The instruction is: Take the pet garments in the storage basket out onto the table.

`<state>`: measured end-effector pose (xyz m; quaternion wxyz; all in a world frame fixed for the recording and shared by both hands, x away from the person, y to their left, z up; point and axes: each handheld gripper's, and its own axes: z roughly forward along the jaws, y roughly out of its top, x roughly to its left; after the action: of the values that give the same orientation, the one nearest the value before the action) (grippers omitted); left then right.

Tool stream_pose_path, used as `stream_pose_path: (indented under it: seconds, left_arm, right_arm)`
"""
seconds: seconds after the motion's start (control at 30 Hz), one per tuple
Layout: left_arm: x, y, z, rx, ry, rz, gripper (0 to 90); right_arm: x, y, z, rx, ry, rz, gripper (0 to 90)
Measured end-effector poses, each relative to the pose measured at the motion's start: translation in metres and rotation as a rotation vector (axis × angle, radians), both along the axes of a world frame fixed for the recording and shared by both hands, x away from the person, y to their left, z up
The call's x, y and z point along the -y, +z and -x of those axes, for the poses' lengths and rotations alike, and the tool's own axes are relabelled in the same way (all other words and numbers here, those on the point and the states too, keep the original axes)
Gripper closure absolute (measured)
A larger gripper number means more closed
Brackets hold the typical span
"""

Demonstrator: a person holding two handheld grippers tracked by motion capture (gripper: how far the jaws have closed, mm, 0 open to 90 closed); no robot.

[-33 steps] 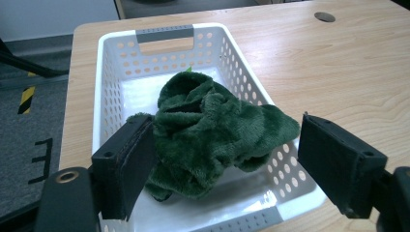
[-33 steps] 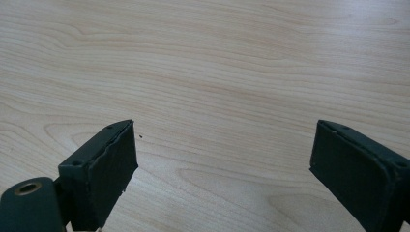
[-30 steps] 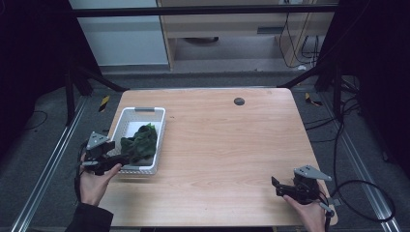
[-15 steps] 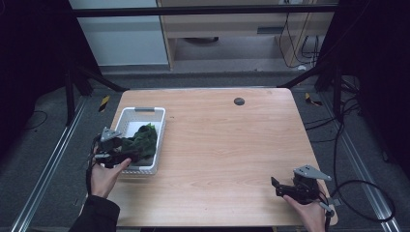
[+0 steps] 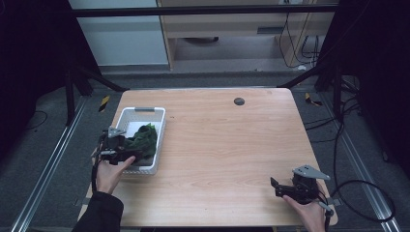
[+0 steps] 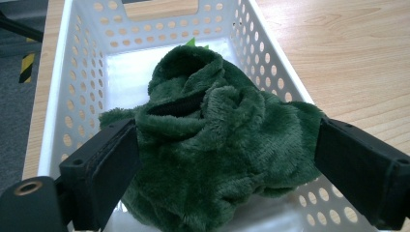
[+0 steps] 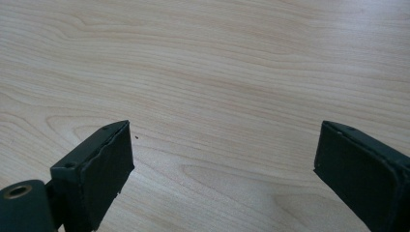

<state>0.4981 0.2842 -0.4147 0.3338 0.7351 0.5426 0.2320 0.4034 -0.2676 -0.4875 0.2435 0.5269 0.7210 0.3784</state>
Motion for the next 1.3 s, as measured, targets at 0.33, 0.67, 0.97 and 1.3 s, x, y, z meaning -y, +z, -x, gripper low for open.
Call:
stream_pose_path:
  seconds: [0.33, 0.67, 0.97, 1.3]
  left_arm:
    - [0.004, -0.006, -0.007, -0.032, 0.008, -0.012, 6.0]
    - [0.002, -0.015, -0.02, -0.082, 0.026, -0.001, 4.8]
    - [0.0, -0.018, -0.024, -0.102, 0.031, 0.009, 5.9]
    - [0.003, -0.024, -0.027, -0.128, 0.043, -0.009, 11.1]
  right_arm:
    - [-0.001, -0.001, -0.001, -0.013, 0.008, 0.0, 5.6]
    - [-0.002, -0.002, -0.001, -0.024, 0.019, 0.008, 5.2]
    - [-0.002, -0.003, -0.002, -0.03, 0.023, 0.01, 5.1]
    - [-0.003, -0.003, -0.002, -0.04, 0.033, 0.01, 4.9]
